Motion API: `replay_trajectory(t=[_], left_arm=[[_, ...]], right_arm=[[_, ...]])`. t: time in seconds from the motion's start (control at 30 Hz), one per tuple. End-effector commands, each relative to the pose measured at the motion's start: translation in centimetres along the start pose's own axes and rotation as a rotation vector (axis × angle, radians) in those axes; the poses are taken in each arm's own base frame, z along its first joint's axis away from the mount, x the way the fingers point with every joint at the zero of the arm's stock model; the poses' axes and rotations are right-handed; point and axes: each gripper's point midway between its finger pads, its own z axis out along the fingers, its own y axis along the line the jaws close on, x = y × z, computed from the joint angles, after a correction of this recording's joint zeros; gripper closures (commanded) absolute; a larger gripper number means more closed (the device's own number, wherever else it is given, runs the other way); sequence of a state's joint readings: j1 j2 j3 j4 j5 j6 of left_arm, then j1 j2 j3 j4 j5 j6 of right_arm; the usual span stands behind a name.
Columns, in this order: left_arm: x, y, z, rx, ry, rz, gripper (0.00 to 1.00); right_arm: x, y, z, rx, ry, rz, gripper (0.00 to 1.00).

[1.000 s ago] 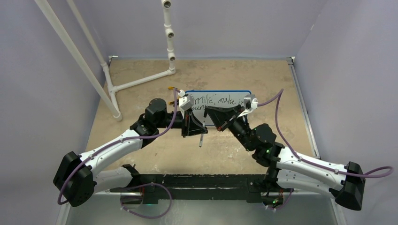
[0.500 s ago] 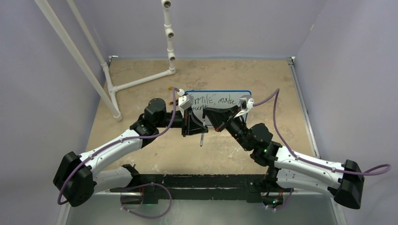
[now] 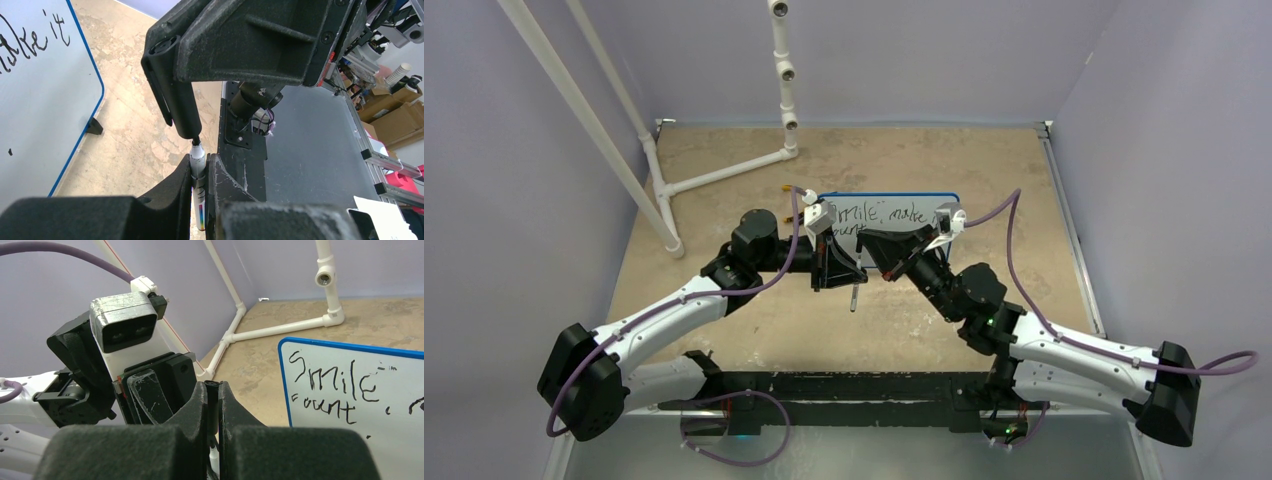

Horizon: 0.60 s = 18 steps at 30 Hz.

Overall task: Write a sentence on the whiteboard
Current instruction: Close the whiteboard marker at the center of the board.

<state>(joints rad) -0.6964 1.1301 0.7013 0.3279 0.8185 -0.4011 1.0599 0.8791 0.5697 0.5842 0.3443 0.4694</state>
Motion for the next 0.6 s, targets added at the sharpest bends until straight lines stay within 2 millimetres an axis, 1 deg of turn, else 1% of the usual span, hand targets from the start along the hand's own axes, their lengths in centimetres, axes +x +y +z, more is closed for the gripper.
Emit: replay_trajectory(t=[0.0,0.57], left_arm=[[-2.85,-1.19,0.03,0.028,-0.059,0.084,1.00],[-3.28,-1.15,-0.10,0.014,-0.063,0.094,1.00]], right_arm=[[-0.61,0.63,-0.27,-0.031,-0.009,-0.017,1.00],[-0.22,0.58,-0.48,-0.037,0.005,-0.020,1.00]])
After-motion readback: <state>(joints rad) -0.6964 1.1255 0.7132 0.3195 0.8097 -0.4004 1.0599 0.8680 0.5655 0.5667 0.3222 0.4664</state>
